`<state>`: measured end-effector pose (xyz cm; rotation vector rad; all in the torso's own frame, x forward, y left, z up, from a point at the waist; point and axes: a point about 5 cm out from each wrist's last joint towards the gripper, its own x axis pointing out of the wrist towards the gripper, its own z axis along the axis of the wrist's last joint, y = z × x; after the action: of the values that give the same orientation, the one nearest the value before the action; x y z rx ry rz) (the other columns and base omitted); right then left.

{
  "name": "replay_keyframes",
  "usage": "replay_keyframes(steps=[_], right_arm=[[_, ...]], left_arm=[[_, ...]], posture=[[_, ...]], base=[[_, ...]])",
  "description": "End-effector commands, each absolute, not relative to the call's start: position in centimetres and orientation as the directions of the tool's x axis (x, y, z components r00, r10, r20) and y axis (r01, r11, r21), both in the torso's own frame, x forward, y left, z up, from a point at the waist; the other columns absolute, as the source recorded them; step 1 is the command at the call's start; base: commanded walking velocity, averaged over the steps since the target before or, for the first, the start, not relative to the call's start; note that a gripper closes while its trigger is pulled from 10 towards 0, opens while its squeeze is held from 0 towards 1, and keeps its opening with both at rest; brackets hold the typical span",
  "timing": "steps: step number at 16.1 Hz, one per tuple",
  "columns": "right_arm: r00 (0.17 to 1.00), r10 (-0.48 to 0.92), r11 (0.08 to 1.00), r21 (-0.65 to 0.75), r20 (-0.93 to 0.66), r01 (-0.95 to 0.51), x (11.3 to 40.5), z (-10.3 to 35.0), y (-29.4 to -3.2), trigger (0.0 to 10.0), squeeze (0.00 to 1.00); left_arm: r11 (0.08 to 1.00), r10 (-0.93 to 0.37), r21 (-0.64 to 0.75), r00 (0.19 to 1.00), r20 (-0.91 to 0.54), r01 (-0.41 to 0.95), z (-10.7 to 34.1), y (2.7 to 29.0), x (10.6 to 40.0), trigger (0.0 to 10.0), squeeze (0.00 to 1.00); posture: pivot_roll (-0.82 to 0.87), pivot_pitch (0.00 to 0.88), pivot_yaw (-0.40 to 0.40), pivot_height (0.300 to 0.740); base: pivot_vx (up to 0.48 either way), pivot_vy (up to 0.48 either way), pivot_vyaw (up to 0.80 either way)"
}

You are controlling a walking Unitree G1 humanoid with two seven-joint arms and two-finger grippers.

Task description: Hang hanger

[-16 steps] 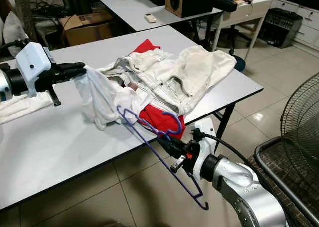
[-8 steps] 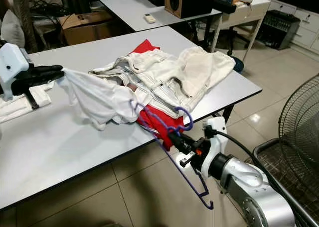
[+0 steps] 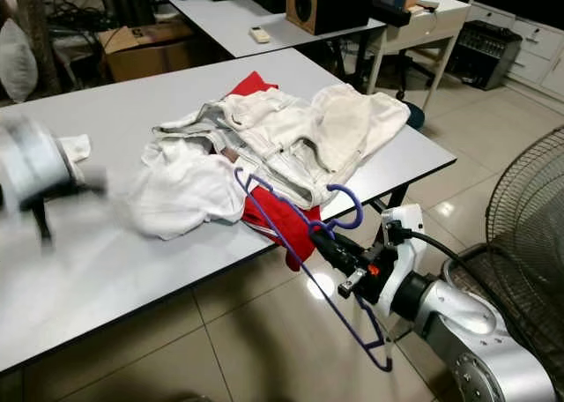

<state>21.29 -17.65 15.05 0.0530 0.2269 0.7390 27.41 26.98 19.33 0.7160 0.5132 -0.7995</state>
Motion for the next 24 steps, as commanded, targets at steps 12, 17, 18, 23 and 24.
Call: replay_keyframes(steps=[12,17,18,23,24], right_arm=[[0.704,0.674,0.736,0.126,-0.226,-0.665,21.3,14.5,-17.2,10.0,0.00],[0.704,0.675,0.735,0.125,-0.222,-0.666,21.5,14.4,-16.9,10.0,0.00],[0.704,0.675,0.735,0.124,-0.222,-0.666,21.4,14.3,-16.9,10.0,0.00],[0.695,0.681,0.729,0.125,-0.229,-0.673,21.3,14.1,-16.6,10.0,0.00],[0.695,0.682,0.728,0.126,-0.229,-0.674,21.3,14.1,-16.6,10.0,0.00]], left_arm=[[0.513,-0.706,0.247,0.568,-0.422,0.822,22.2,22.2,26.8,10.0,1.00],[0.717,-0.515,0.194,0.696,-0.500,0.669,17.3,21.8,29.6,10.0,1.00],[0.718,-0.521,0.167,0.681,-0.515,0.675,16.7,21.2,29.4,10.0,1.00],[0.740,-0.350,0.276,0.702,-0.620,0.613,14.6,22.1,29.6,10.0,0.00],[0.748,-0.343,0.273,0.705,-0.620,0.604,14.6,22.3,29.6,10.0,0.00]], posture=[[-0.11,0.006,0.027,0.740],[-0.12,0.002,0.034,0.740],[-0.12,0.003,0.036,0.740],[-0.12,0.006,0.035,0.740],[-0.12,0.006,0.033,0.740]], base=[[0.000,0.000,0.00],[0.000,0.000,0.00],[0.000,0.000,0.00],[0.000,0.000,0.00],[0.000,0.000,0.00]])
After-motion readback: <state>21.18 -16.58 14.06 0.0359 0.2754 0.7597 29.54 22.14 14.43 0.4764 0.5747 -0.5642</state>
